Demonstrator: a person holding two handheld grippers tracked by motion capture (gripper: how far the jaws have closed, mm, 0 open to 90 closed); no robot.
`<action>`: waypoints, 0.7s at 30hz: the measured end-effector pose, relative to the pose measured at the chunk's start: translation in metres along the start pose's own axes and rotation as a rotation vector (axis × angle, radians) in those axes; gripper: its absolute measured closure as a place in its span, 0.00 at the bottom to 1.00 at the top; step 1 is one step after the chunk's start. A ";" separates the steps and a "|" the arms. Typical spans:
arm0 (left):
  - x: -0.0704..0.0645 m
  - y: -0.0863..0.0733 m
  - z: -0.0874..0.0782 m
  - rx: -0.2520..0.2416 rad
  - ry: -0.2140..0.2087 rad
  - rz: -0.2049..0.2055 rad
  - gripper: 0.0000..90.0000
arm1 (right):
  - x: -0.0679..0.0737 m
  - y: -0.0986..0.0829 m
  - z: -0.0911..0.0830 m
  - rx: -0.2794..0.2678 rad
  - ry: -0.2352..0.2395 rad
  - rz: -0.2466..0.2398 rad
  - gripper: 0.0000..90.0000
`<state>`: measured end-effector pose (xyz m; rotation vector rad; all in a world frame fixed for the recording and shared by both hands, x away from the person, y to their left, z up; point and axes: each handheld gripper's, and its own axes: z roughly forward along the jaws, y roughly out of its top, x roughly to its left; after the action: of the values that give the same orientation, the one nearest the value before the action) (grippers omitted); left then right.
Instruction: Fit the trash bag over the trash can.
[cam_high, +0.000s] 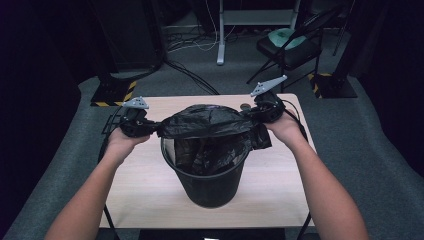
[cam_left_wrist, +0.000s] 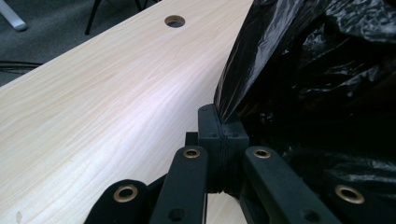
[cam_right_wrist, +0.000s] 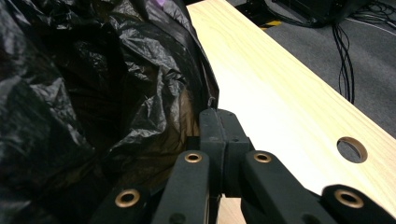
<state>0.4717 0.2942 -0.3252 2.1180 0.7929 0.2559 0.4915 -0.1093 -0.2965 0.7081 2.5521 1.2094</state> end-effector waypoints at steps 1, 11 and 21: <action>0.001 0.000 0.001 0.000 -0.004 0.003 0.99 | 0.000 0.000 0.001 0.004 0.000 -0.001 0.99; 0.012 0.003 0.013 0.015 -0.027 -0.030 0.99 | -0.007 -0.001 0.007 0.027 -0.016 0.021 0.99; 0.013 -0.003 0.020 0.078 -0.009 -0.036 0.99 | -0.011 -0.008 0.021 0.120 -0.047 0.014 0.99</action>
<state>0.4891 0.2902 -0.3414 2.1740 0.8478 0.1995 0.5064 -0.1054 -0.3159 0.7720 2.6023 1.0376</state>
